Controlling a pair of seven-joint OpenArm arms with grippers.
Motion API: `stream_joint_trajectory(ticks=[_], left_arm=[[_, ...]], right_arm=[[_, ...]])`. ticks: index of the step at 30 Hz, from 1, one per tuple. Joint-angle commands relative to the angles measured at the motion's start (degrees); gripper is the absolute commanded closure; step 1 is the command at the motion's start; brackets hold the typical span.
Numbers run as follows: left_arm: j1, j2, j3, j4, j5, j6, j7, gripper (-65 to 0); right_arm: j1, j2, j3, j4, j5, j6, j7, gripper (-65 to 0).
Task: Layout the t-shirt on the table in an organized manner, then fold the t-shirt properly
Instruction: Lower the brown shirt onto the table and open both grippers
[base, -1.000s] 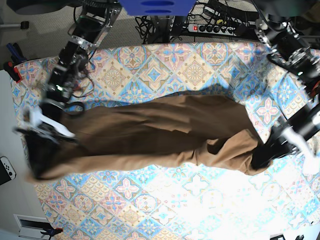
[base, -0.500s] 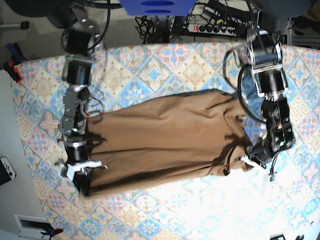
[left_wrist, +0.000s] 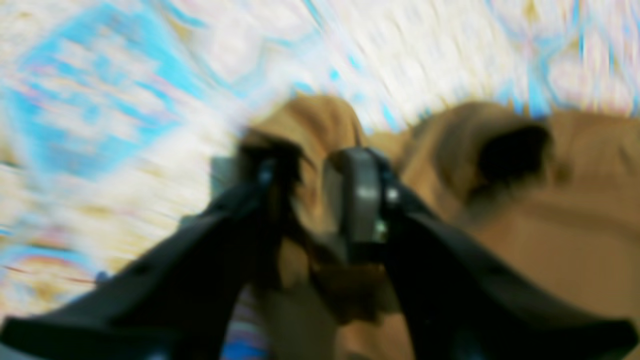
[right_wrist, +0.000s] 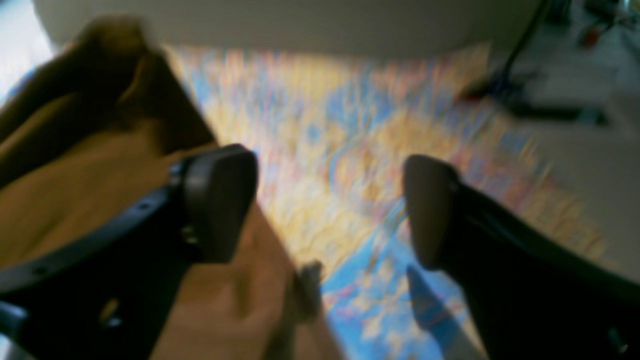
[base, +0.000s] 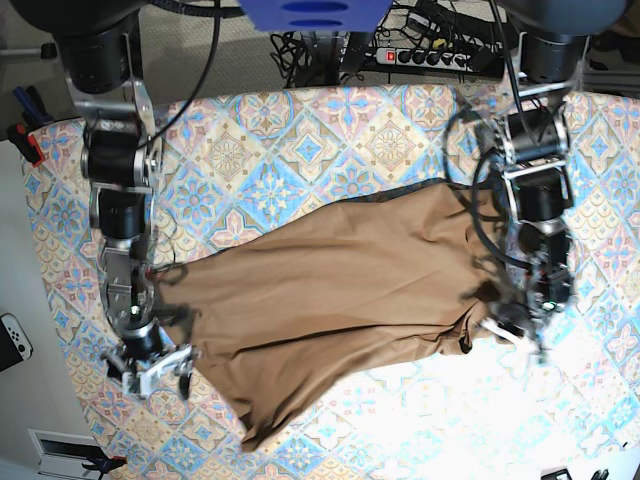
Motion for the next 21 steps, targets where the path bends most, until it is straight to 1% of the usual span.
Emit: stream_joint_trajectory(ticks=[1, 3, 6, 9, 12, 15, 16, 17, 19, 21], left_arm=[[-1.86, -1.03, -0.11, 0.94, 0.21, -0.06, -1.07, -24.9], [-1.42, -1.03, -0.11, 0.94, -0.05, -0.06, -0.9, -28.8], [-0.36, -1.03, -0.19, 1.38, -0.05, -0.06, -0.9, -33.2], [1.75, -1.12, -0.19, 5.07, -0.05, -0.06, -0.81, -33.7], [6.49, -1.12, -0.55, 14.3, -0.23, -0.06, -1.07, -33.7], [12.56, -1.21, -0.55, 27.76, -0.14, -0.06, -1.16, -33.7], [14.49, -1.21, -0.55, 31.89, -0.14, -0.06, -1.16, -33.7], [16.43, -1.21, -0.55, 36.02, -0.14, -0.06, -1.16, -33.7], [19.77, -1.21, -0.55, 42.79, -0.14, -0.06, -1.07, -33.7], [23.9, -1.3, -0.55, 48.33, -0.14, -0.06, -0.98, -33.7]], right_arm=[[4.7, -0.72, 0.29, 1.96, 0.69, 0.79, 3.65, -52.8], [4.7, -0.72, 1.44, 2.04, 0.69, 0.79, 3.65, -54.3], [4.7, -0.72, 2.84, 2.04, 0.52, 0.79, 3.56, -54.2], [4.08, -0.63, 4.43, 2.31, 0.43, 0.79, 3.47, -54.2], [-0.58, -0.55, 6.98, 6.7, 0.34, 0.79, 3.38, -54.2], [-7.26, -0.55, 7.94, 13.82, 0.34, 0.79, 3.21, -54.2], [-9.19, -0.63, 7.94, 16.64, 0.43, 0.79, 2.41, -54.2], [-11.48, -0.63, 8.03, 19.98, 0.61, 0.79, 0.48, -54.2], [-15.17, -0.63, 8.56, 27.36, 0.61, 0.79, -4.71, -54.1], [-18.25, -0.63, 11.02, 35.36, 0.52, 0.79, -9.45, -54.1]])
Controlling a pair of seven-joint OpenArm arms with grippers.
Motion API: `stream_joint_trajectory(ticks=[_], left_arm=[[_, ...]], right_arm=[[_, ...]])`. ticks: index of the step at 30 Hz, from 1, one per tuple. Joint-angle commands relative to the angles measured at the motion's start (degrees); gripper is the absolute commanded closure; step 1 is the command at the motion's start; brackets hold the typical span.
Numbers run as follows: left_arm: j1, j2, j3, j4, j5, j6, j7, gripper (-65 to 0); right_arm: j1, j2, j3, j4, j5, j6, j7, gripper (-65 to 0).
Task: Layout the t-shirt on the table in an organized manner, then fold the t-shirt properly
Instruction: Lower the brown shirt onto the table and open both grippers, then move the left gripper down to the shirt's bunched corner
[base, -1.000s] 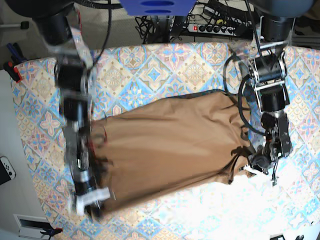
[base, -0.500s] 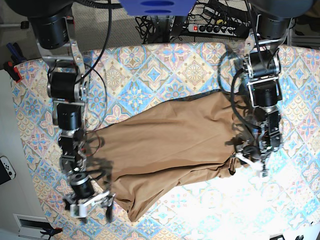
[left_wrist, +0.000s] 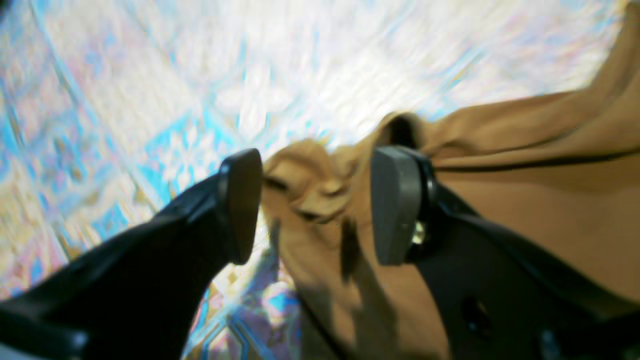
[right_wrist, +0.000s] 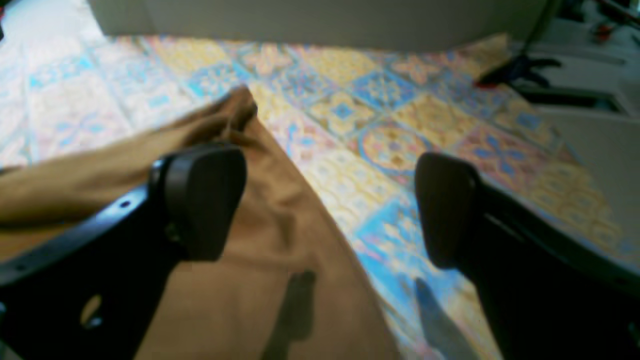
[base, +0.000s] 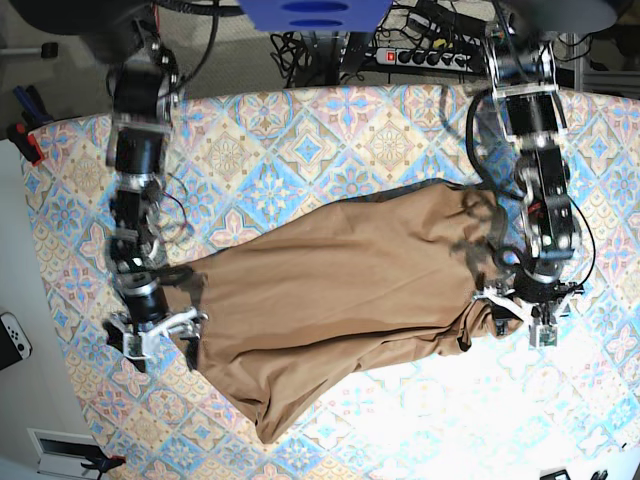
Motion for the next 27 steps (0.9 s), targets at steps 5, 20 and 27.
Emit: stream_joint_trajectory(ticks=[5, 20, 27], left_arm=[[9.64, -0.55, -0.2, 11.12, 0.08, 0.03, -0.59, -33.7], [24.58, 3.23, -16.46, 22.55, -11.35, -18.08, 18.75, -33.7], [29.07, 3.14, -24.9, 22.46, -15.13, -29.51, 24.55, -34.3]], right_arm=[[-5.37, 0.85, 6.49, 15.93, 1.35, -0.3, -5.72, -54.1], [-24.45, -0.03, 15.1, 31.93, 14.97, -0.3, -23.3, -54.0], [-28.49, -0.03, 16.6, 33.6, 17.96, -0.3, -25.15, -54.0]])
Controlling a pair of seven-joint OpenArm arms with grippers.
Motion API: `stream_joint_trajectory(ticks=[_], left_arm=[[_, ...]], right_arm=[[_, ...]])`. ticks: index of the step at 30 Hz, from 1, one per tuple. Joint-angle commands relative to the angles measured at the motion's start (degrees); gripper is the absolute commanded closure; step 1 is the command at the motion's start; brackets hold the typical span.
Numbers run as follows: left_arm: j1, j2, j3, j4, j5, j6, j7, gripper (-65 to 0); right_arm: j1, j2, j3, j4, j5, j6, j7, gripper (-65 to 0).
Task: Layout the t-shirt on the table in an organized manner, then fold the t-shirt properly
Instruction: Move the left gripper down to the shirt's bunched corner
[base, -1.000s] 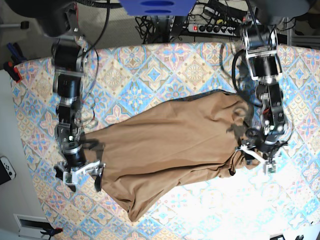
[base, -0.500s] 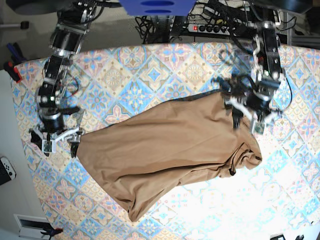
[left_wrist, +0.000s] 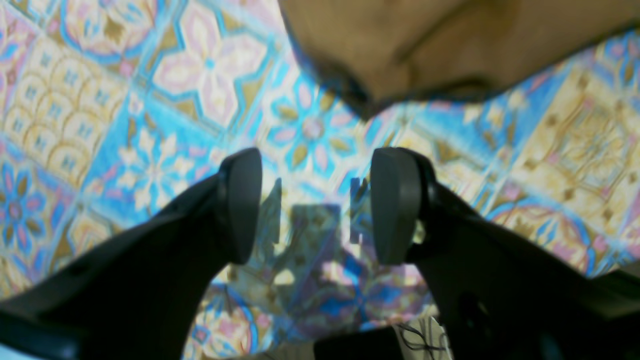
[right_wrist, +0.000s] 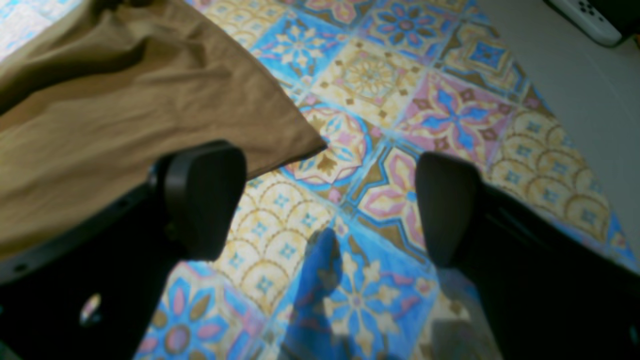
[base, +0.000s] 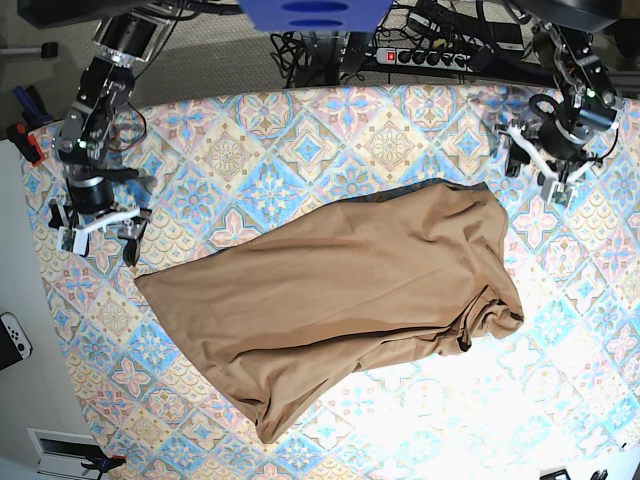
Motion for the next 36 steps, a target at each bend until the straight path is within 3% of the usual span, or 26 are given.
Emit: stream_joint_trajectory(ticks=[1, 8, 11, 17, 28, 36], left_arm=[[0.44, -0.64, -0.24, 0.91, -0.07, -0.88, -1.13, -34.3], [-3.52, 0.06, 0.19, 0.03, 2.3, -1.85, -1.13, -34.4], [-7.04, 2.26, 0.19, -2.52, 2.92, -2.02, -1.13, -34.4], [-10.73, 2.17, 6.96, -8.5, 3.97, -2.15, -0.86, -34.4], [-17.32, 3.22, 7.49, -21.16, 8.98, -2.15, -1.22, -33.9], [-20.13, 5.69, 10.74, -21.16, 8.72, -2.15, -1.3, -33.3]], right_arm=[[0.11, 0.83, 0.36, 1.07, 0.89, -0.15, 1.3, -54.0], [-1.38, 0.74, -0.26, 0.99, 0.81, -0.15, 1.65, -54.0], [-1.56, 0.74, -0.26, 0.99, 0.81, -0.15, 1.74, -54.0], [-1.64, 0.74, 0.18, 1.07, 0.72, -0.15, 1.74, -54.0], [-3.14, 0.74, 0.27, 1.51, 0.54, -0.15, 1.74, -54.0], [-3.31, 0.74, 0.18, 2.22, 0.54, -0.15, 1.74, -54.0]])
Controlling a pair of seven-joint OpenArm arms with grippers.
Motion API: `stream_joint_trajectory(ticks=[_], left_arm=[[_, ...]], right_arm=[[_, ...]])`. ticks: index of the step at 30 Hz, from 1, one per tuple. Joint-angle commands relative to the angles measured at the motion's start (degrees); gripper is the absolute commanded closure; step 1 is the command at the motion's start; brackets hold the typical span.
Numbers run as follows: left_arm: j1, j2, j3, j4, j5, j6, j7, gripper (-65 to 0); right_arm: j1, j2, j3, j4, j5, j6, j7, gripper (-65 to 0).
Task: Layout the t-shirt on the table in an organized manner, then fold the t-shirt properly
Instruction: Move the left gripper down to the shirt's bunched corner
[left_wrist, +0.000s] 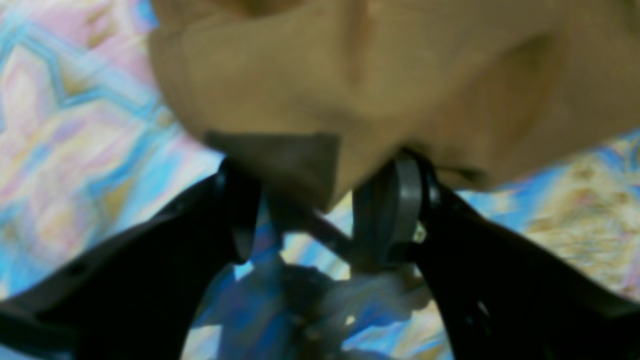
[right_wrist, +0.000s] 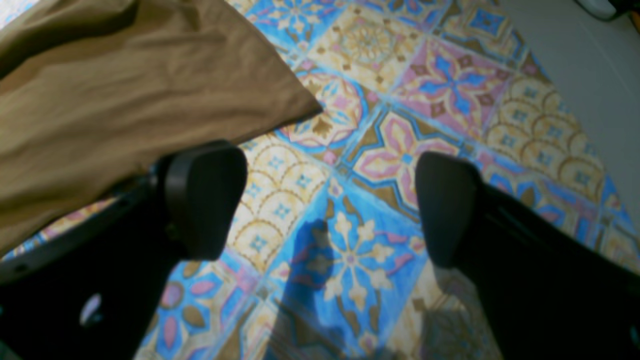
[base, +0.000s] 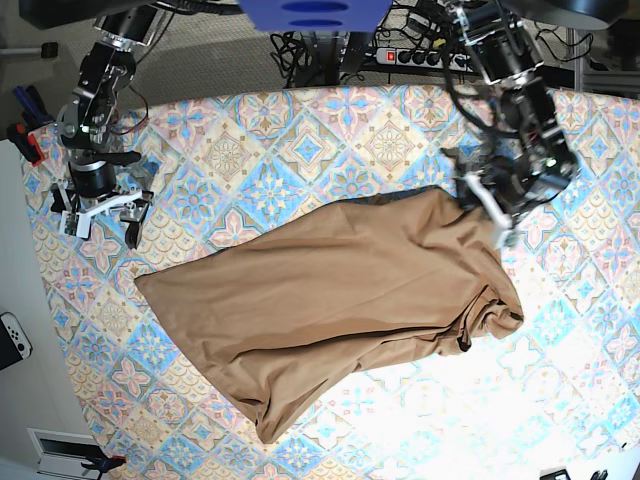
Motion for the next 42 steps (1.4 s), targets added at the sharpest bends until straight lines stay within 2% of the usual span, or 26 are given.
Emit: stream_joint_trajectory(ticks=[1, 3, 6, 9, 12, 14, 18, 20, 25, 27, 33, 37, 42], left_arm=[[-1.01, -0.17, 1.11, 1.11, -1.57, -0.3, -1.41, -31.9], [-1.36, -0.08, 3.66, 1.11, -1.66, -0.3, -1.68, -23.8], [-1.36, 2.11, 5.24, 1.11, -1.22, -0.3, -4.84, -0.3], [-1.45, 3.43, 5.42, 1.2, -1.05, -0.3, -4.93, 0.0], [-1.1, 3.43, 5.42, 4.28, -1.22, -0.3, 0.78, 0.0], [0.31, 3.43, 5.42, 10.7, -1.57, -0.3, 5.09, 0.0], [4.88, 3.52, 5.33, 24.76, -1.84, -0.3, 9.22, 0.0], [4.18, 2.91, 4.98, 24.23, -3.6, -0.3, 10.02, 0.0], [0.49, 2.29, -1.79, 24.06, -9.22, -0.3, 15.38, 0.0], [-2.68, 2.29, -3.02, 22.83, -10.54, -0.3, 17.49, 0.0], [-13.14, 2.29, -2.76, 16.15, -10.63, -0.3, 18.19, 0.0], [-21.76, 4.22, -2.76, 6.65, -9.84, -0.3, 17.58, 0.0], [-29.4, 4.58, -2.76, -8.38, -4.04, -0.3, 10.54, 0.0]], right_arm=[[0.25, 0.89, 0.11, 1.04, 0.59, -0.15, 1.45, -54.0], [-0.63, 0.89, -0.06, 1.04, 0.59, -0.06, 1.45, -54.0], [-0.9, 0.89, -0.15, 1.04, 0.59, -0.06, 1.45, -54.0], [-0.98, 0.89, -0.15, 1.04, 0.59, -0.06, 1.45, -54.0], [-1.07, 0.89, 0.11, 0.86, 0.59, 0.03, 1.45, -54.0], [-1.07, 0.89, 0.11, 0.6, 0.59, 0.03, 1.45, -54.0], [-1.07, 0.89, -0.06, 0.6, 0.59, 0.03, 1.45, -54.0], [-0.98, 0.89, -0.33, 0.6, 0.59, 0.03, 1.45, -54.0], [-0.98, 0.89, -1.47, 0.51, 0.59, 0.03, 1.45, -54.0], [-0.98, 0.89, -1.47, 0.51, 0.59, 0.03, 1.45, -54.0], [-0.98, -0.25, -1.47, 0.51, 0.5, 0.03, 1.45, -54.0], [-0.98, -0.25, -1.47, 0.51, 0.5, 0.03, 1.45, -54.0], [-0.98, -0.25, -1.47, 0.51, 0.5, 0.03, 1.45, -54.0]])
